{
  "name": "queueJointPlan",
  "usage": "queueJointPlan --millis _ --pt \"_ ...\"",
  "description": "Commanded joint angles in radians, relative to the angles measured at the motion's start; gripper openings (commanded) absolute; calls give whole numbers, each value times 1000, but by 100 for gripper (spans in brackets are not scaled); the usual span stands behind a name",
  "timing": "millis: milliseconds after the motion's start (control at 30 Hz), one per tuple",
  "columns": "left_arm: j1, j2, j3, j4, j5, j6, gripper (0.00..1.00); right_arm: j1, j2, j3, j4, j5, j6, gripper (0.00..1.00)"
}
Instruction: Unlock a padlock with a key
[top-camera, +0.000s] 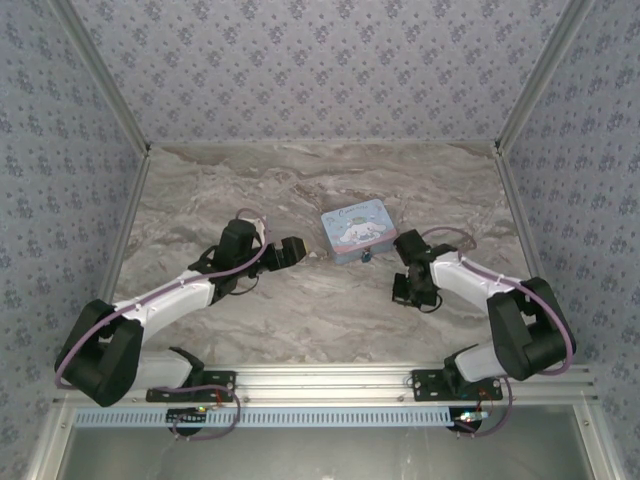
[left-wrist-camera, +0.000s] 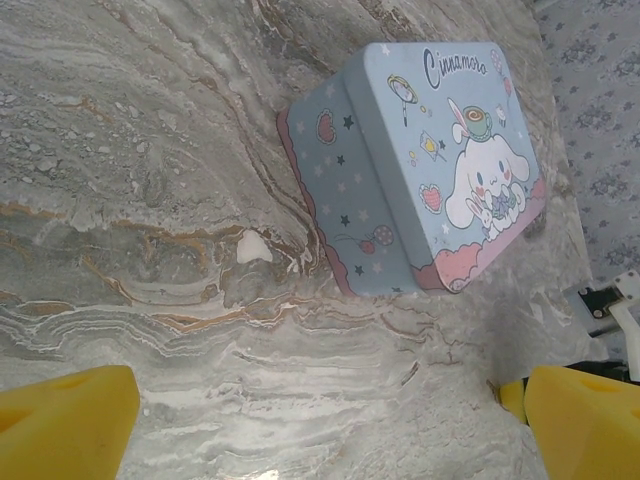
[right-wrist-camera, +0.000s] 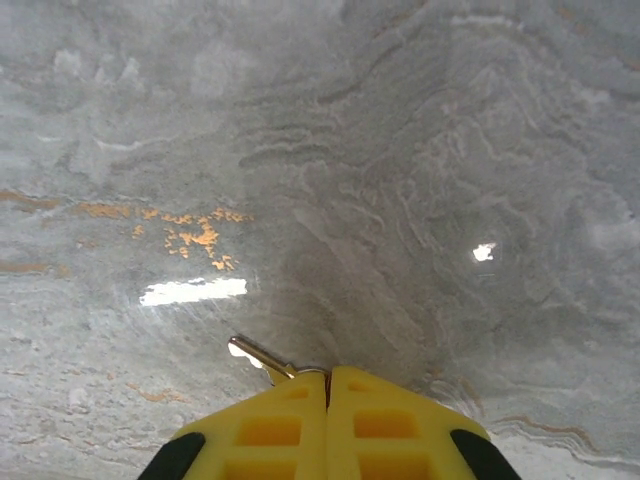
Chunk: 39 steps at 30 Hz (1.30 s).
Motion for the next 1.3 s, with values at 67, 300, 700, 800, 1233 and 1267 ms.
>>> queueJointPlan --millis 67,300,700,800,1233,1267 --pt "-7 -32 21 -35 -21 35 99 25 52 -34 91 -73 27 0" --pt "-9 -53 24 -38 -28 15 99 21 -30 -56 164 -112 87 0" --pt "-8 -61 86 -15 43 -58 97 5 -252 -162 432 -201 226 0" --pt "-8 -47 108 5 79 -90 94 4 -289 -189 538 -238 271 0" --pt "-82 75 263 45 162 -139 65 59 -399 -193 833 -213 413 0" --pt "-93 92 277 48 160 -139 63 66 -405 -185 828 -206 412 0"
